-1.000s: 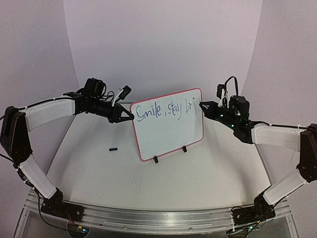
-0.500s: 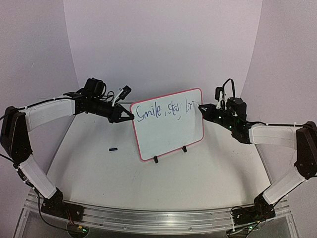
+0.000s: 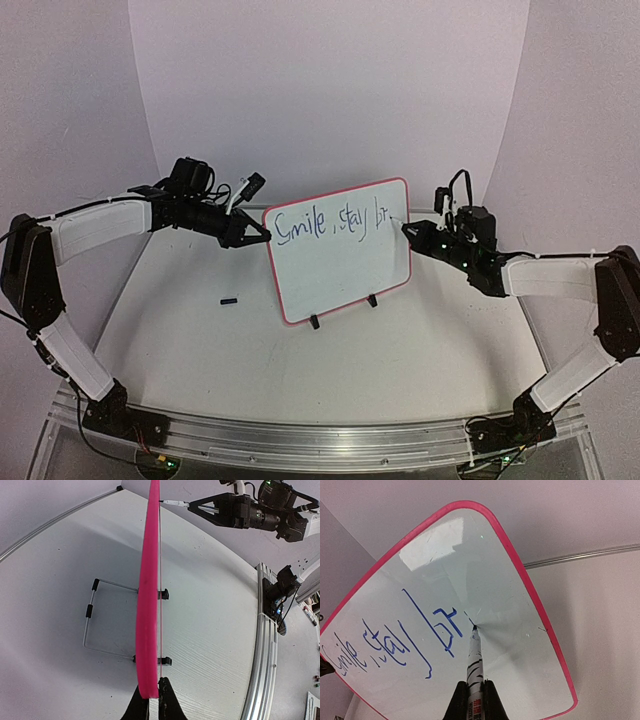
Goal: Write a sentence on the whiteboard
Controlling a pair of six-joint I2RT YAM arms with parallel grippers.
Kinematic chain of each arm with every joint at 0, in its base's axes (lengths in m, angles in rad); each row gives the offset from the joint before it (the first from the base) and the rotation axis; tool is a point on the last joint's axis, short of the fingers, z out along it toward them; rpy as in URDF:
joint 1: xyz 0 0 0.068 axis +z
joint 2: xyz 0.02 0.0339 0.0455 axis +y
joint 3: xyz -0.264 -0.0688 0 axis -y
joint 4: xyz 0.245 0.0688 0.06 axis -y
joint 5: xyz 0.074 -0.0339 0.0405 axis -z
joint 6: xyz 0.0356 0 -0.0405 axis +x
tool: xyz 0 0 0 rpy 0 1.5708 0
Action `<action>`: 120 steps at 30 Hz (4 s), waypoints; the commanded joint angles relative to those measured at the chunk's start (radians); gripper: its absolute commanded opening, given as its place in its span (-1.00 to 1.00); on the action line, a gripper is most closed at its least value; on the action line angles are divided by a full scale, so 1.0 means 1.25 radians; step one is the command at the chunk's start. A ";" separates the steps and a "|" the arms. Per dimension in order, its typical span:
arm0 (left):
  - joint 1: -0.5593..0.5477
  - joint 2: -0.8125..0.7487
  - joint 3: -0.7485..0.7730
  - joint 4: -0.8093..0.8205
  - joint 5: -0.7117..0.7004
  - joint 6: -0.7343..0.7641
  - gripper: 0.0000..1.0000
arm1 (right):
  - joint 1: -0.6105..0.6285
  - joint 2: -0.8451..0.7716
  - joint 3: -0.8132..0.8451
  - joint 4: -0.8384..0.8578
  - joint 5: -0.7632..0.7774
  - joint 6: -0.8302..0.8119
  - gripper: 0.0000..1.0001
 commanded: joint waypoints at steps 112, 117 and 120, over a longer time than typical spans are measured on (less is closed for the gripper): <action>-0.024 0.026 -0.009 -0.100 -0.036 0.037 -1.00 | 0.000 0.003 0.029 -0.022 0.053 -0.041 -1.00; -0.025 0.026 -0.009 -0.100 -0.035 0.036 -1.00 | -0.001 -0.001 0.047 -0.023 0.058 -0.050 -1.00; -0.025 0.026 -0.009 -0.101 -0.034 0.036 -1.00 | -0.001 -0.002 0.062 -0.025 0.059 -0.059 -1.00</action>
